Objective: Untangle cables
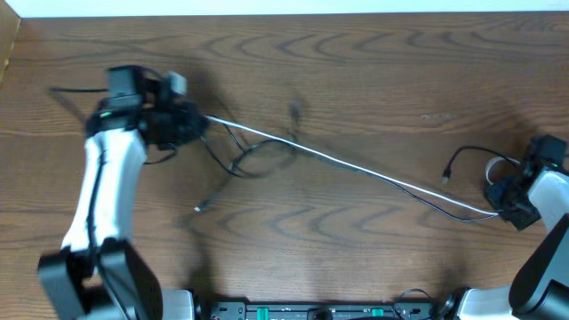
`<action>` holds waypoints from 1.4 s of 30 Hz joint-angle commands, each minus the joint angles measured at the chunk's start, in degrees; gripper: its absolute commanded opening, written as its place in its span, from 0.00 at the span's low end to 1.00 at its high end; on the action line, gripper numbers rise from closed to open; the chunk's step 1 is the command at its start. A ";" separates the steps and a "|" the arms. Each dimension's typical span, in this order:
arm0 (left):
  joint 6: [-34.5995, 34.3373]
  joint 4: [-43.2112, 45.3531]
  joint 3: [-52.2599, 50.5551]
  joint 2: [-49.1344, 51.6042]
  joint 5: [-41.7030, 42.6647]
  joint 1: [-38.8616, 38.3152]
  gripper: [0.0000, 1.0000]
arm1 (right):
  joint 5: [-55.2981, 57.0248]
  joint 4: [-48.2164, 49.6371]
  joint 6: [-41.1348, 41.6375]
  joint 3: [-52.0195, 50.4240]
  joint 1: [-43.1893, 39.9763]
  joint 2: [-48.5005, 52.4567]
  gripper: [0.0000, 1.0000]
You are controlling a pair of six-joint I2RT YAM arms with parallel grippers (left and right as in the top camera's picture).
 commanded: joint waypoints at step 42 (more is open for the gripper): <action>-0.46 -4.44 -1.18 -4.24 -9.18 -32.13 0.35 | -23.02 -11.63 -25.20 15.08 30.67 0.00 0.38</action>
